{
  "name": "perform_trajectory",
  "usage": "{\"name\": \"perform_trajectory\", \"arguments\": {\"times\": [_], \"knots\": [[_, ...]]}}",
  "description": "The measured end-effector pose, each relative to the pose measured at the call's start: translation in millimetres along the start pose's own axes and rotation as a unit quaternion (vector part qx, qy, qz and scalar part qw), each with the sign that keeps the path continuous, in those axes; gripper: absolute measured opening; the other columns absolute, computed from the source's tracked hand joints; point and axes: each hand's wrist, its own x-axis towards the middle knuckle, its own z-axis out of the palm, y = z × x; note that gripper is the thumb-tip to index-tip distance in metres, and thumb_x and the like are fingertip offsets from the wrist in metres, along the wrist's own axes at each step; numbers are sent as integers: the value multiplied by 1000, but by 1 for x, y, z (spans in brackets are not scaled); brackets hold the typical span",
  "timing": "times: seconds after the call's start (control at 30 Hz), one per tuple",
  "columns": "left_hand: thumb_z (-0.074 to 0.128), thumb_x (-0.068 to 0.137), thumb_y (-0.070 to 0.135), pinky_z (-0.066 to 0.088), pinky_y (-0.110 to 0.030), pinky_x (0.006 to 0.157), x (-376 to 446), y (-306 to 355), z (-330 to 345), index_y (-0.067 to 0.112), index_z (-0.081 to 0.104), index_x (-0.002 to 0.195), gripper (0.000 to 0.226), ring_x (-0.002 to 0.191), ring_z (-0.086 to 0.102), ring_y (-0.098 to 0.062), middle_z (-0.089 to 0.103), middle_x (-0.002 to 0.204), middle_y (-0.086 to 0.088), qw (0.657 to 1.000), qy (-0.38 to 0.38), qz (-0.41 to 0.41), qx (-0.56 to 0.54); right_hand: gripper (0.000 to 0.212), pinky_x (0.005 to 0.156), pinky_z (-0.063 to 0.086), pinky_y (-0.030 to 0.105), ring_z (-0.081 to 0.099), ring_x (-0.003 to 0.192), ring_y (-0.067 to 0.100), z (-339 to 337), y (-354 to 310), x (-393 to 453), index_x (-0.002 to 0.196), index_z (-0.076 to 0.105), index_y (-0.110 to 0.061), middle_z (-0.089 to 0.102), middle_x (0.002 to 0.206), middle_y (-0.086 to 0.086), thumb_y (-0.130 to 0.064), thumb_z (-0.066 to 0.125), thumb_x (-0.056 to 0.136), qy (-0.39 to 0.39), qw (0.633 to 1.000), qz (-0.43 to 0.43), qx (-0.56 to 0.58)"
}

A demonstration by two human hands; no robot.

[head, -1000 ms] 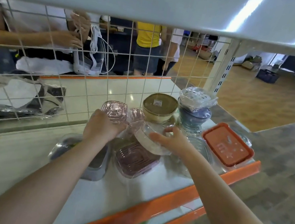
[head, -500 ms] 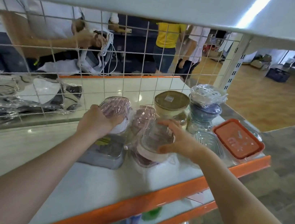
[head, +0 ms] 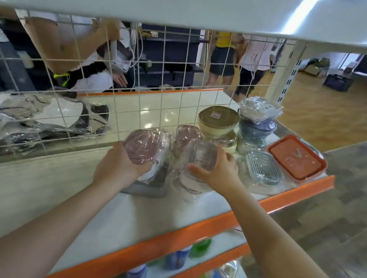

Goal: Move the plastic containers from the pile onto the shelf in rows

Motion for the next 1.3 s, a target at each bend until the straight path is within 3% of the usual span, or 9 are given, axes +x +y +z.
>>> {"name": "perform_trajectory", "arguments": {"times": [0.23, 0.47, 0.6, 0.73, 0.97, 1.17, 1.3], "knots": [[80, 62, 45, 50, -34, 84, -4, -14, -6, 13, 56, 117, 68, 101, 63, -25, 66, 109, -4, 1000, -15, 5, -25, 115, 110, 31, 43, 33, 134, 33, 12, -11, -4, 148, 9, -6, 32, 146, 16, -57, 75, 69, 11, 998, 56, -41], [82, 63, 46, 45, -40, 96, -9, -9, -4, 4, 40, 133, 92, 117, 51, -34, 51, 128, -17, 999, -10, -7, -38, 102, 106, 36, 46, 34, 129, 33, -4, -9, -13, 147, 18, -13, 34, 141, 13, -37, 78, 68, -34, 996, 59, -54], [82, 56, 55, 46, -40, 95, -8, -5, -3, 7, 46, 131, 96, 117, 53, -33, 54, 126, -15, 998, -11, -23, -63, 108, 107, 29, 39, 28, 135, 31, 0, -10, -25, 146, 17, -6, 32, 144, 16, -54, 76, 69, -2, 992, 80, -101], [74, 39, 63, 51, -41, 89, -9, -8, -7, 14, 52, 123, 100, 105, 61, -28, 62, 115, -7, 997, -12, -30, -76, 94, 94, 44, 39, 49, 117, 28, 7, -9, -33, 130, 36, -5, 49, 126, 10, -61, 75, 65, 38, 991, 95, -86], [73, 43, 63, 52, -44, 88, -36, -22, -13, 12, 48, 124, 99, 104, 61, -25, 61, 116, -7, 991, 29, 24, -131, 93, 95, 43, 42, 50, 114, 26, 21, -12, -54, 133, 37, -5, 52, 122, 8, -50, 80, 64, 127, 991, 26, -44], [86, 59, 42, 51, -46, 87, -62, -35, -23, 7, 44, 129, 89, 107, 58, -30, 56, 121, -11, 983, 93, 66, -142, 95, 99, 39, 36, 46, 117, 19, 32, -20, -86, 139, 35, -8, 49, 125, 3, -39, 84, 64, 185, 981, -60, -12], [86, 60, 41, 51, -45, 86, -86, -46, -28, 6, 42, 130, 90, 108, 57, -32, 53, 123, -13, 982, 115, 77, -131, 94, 97, 42, 43, 47, 115, 25, 38, -21, -109, 137, 38, -9, 48, 127, 7, -33, 86, 60, 198, 975, -102, -16]]}}
